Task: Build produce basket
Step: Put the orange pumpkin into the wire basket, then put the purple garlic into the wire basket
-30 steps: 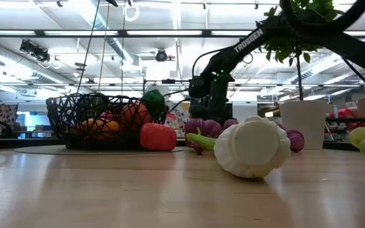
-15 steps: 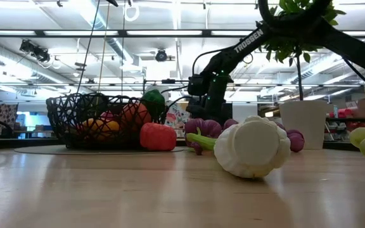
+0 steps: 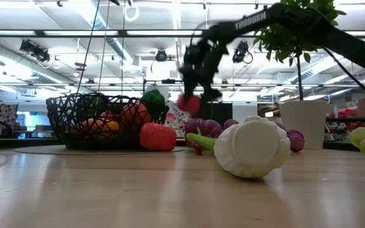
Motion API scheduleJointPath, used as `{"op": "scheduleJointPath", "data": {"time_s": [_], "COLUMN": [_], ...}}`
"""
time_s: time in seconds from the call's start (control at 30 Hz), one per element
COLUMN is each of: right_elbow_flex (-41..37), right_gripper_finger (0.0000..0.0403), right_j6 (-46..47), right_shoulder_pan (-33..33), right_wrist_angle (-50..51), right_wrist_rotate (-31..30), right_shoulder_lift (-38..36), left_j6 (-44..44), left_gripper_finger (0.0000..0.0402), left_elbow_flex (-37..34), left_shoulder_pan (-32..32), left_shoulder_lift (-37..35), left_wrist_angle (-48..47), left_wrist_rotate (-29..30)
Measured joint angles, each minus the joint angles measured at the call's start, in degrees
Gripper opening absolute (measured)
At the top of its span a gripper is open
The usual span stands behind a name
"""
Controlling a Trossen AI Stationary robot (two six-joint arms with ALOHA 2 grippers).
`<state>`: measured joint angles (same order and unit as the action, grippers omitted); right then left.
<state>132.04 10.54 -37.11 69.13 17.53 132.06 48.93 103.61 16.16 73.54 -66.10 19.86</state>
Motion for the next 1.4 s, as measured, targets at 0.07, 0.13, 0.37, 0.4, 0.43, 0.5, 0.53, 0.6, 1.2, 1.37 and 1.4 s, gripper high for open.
{"op": "scheduleJointPath", "data": {"time_s": [0.07,0.13,0.37,0.4,0.43,0.5,0.53,0.6,1.2,1.37,1.4], "right_elbow_flex": [3.2,0.3,-0.7,-0.7,-0.7,-0.7,-0.6,-0.8,-2.5,-3.1,-3.0], "right_gripper_finger": [0.0319,0.0319,0.0319,0.0319,0.0319,0.0319,0.0319,0.0319,0.0393,0.0395,0.0395], "right_j6": [0.1,2.8,6.0,6.0,6.0,5.9,6.0,6.5,10.2,9.3,8.7], "right_shoulder_pan": [0.8,1.4,6.3,7.1,7.9,9.5,10.3,11.4,12.8,13.0,13.0], "right_wrist_angle": [0.7,-2.7,-11.3,-12.9,-14.6,-17.5,-19.3,-21.0,-33.3,-31.0,-30.1], "right_wrist_rotate": [0.3,2.1,3.3,3.4,3.6,3.1,2.4,2.0,-5.7,-5.4,-5.4], "right_shoulder_lift": [-0.7,-4.0,-7.6,-7.5,-7.5,-7.3,-6.9,-6.1,-3.7,-3.6,-3.6], "left_j6": [0.0,-0.3,-0.6,-0.7,-0.9,-1.6,-1.8,-1.7,-2.3,-1.9,-1.8], "left_gripper_finger": [0.0357,0.0357,0.0357,0.0357,0.0357,0.0357,0.0357,0.0357,0.0357,0.0357,0.0357], "left_elbow_flex": [0.0,0.0,0.0,0.0,0.0,0.1,0.1,0.0,0.0,0.0,0.0], "left_shoulder_pan": [0.0,0.1,0.2,0.2,0.2,0.1,0.0,-0.3,-2.2,-2.5,-2.7], "left_shoulder_lift": [0.0,0.0,0.5,0.5,0.6,1.0,1.1,1.2,1.5,1.5,1.5], "left_wrist_angle": [0.8,2.0,3.8,3.7,3.8,4.2,4.1,4.2,8.5,8.5,8.6], "left_wrist_rotate": [0.0,0.0,0.0,0.0,0.0,0.0,0.0,-0.1,-0.2,-0.2,-0.2]}}
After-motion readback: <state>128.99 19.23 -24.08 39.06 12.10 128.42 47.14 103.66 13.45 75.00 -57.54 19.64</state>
